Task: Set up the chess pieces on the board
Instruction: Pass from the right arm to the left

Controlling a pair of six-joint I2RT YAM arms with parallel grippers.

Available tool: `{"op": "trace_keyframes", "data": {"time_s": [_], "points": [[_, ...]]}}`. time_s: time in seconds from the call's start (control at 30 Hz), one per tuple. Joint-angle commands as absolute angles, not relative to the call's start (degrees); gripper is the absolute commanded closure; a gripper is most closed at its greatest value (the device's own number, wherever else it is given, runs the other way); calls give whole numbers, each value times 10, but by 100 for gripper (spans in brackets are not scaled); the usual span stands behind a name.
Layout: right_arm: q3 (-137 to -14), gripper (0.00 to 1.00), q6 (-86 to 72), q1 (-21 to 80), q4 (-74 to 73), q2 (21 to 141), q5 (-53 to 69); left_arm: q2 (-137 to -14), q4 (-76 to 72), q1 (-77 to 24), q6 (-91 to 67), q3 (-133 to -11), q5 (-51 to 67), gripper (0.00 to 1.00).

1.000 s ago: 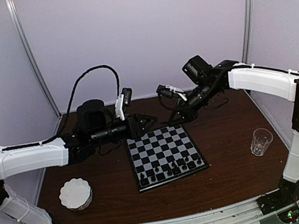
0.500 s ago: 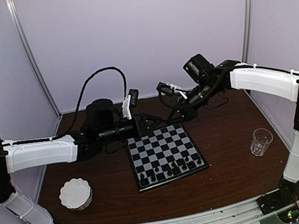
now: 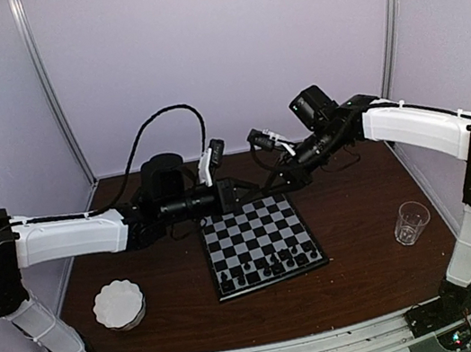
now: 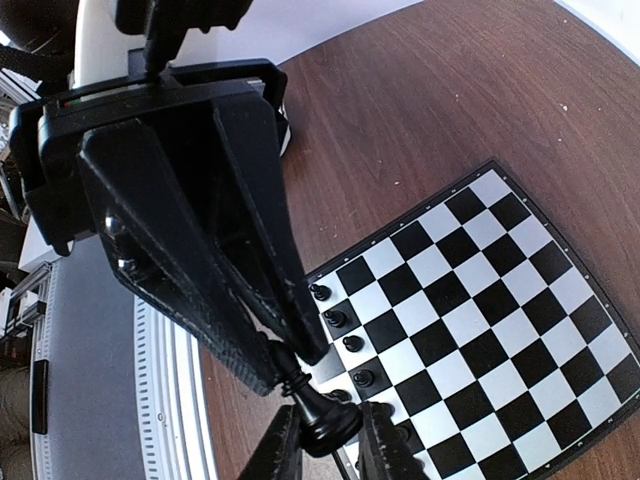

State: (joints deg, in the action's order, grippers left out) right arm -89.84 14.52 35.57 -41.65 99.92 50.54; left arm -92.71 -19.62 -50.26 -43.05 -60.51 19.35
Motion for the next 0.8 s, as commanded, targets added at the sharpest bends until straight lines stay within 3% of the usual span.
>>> {"op": "trace_keyframes", "data": {"time_s": [0.0,0.03,0.17,0.3,0.5,0.77], "points": [[-893,80,140,352,-405,993,515,-933,-215,-505,-430,-619,198,88],[-893,80,142,352,-407,992,515,-933,-217,-505,-429,-618,196,90],[-896,56,159,333,-433,977,550,-929,-203,-505,-417,-622,193,93],[-875,41,163,264,-438,937,626,-919,-142,-504,-375,-644,197,93],[-811,38,188,190,-450,884,668,-919,13,-504,-280,-701,198,93],[-690,34,245,175,-394,808,546,-957,267,-505,-168,-813,218,93]]}}
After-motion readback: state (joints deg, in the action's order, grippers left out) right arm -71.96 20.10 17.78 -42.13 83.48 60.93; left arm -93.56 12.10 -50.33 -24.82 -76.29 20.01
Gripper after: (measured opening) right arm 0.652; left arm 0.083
